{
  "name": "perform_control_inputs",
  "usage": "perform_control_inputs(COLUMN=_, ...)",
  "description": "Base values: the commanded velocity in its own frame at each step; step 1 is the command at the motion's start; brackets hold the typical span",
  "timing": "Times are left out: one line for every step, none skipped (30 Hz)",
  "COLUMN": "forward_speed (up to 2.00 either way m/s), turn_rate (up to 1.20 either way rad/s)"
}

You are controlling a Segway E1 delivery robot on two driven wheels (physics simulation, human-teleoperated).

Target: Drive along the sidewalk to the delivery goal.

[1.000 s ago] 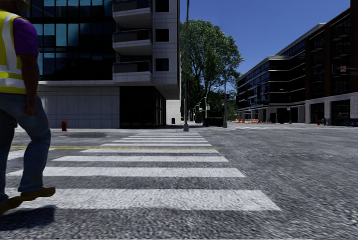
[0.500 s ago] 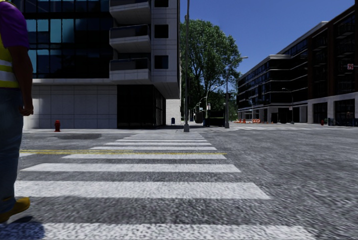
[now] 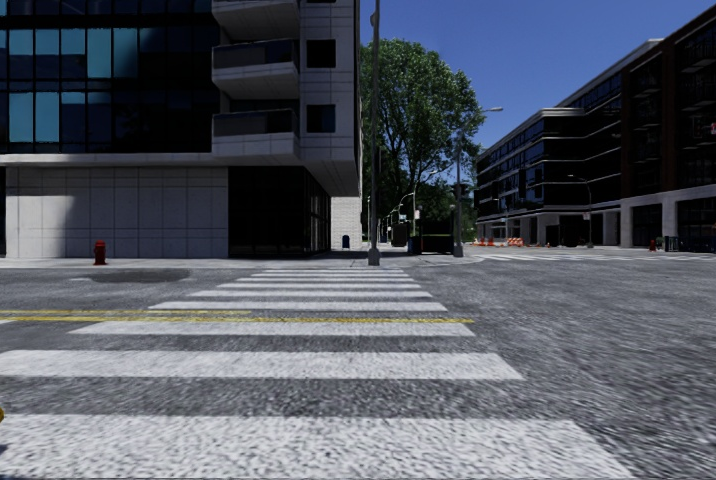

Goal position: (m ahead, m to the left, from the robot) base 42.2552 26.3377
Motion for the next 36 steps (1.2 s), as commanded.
perform_control_inputs(forward_speed=1.47, turn_rate=0.0)
perform_control_inputs(forward_speed=1.47, turn_rate=0.0)
perform_control_inputs(forward_speed=1.47, turn_rate=0.0)
perform_control_inputs(forward_speed=1.47, turn_rate=0.0)
perform_control_inputs(forward_speed=1.47, turn_rate=0.0)
perform_control_inputs(forward_speed=1.47, turn_rate=0.0)
perform_control_inputs(forward_speed=1.47, turn_rate=0.0)
perform_control_inputs(forward_speed=1.47, turn_rate=0.0)
perform_control_inputs(forward_speed=1.47, turn_rate=0.0)
perform_control_inputs(forward_speed=1.47, turn_rate=0.0)
perform_control_inputs(forward_speed=1.47, turn_rate=0.0)
perform_control_inputs(forward_speed=1.47, turn_rate=0.0)
perform_control_inputs(forward_speed=1.47, turn_rate=0.0)
perform_control_inputs(forward_speed=1.47, turn_rate=0.0)
perform_control_inputs(forward_speed=1.47, turn_rate=0.0)
perform_control_inputs(forward_speed=1.47, turn_rate=0.0)
perform_control_inputs(forward_speed=1.47, turn_rate=0.0)
perform_control_inputs(forward_speed=1.47, turn_rate=0.0)
perform_control_inputs(forward_speed=1.47, turn_rate=0.0)
perform_control_inputs(forward_speed=1.47, turn_rate=0.0)
perform_control_inputs(forward_speed=1.47, turn_rate=0.0)
perform_control_inputs(forward_speed=1.47, turn_rate=0.0)
perform_control_inputs(forward_speed=1.46, turn_rate=0.0)
perform_control_inputs(forward_speed=1.46, turn_rate=0.0)
perform_control_inputs(forward_speed=1.46, turn_rate=0.0)
perform_control_inputs(forward_speed=1.46, turn_rate=0.0)
perform_control_inputs(forward_speed=1.46, turn_rate=0.0)
perform_control_inputs(forward_speed=1.46, turn_rate=0.0)
perform_control_inputs(forward_speed=1.47, turn_rate=0.0)
perform_control_inputs(forward_speed=1.51, turn_rate=0.0)
perform_control_inputs(forward_speed=1.59, turn_rate=0.0)
perform_control_inputs(forward_speed=1.59, turn_rate=0.0)
perform_control_inputs(forward_speed=1.73, turn_rate=0.0)
perform_control_inputs(forward_speed=1.73, turn_rate=0.0)
perform_control_inputs(forward_speed=1.73, turn_rate=0.0)
perform_control_inputs(forward_speed=1.73, turn_rate=0.0)
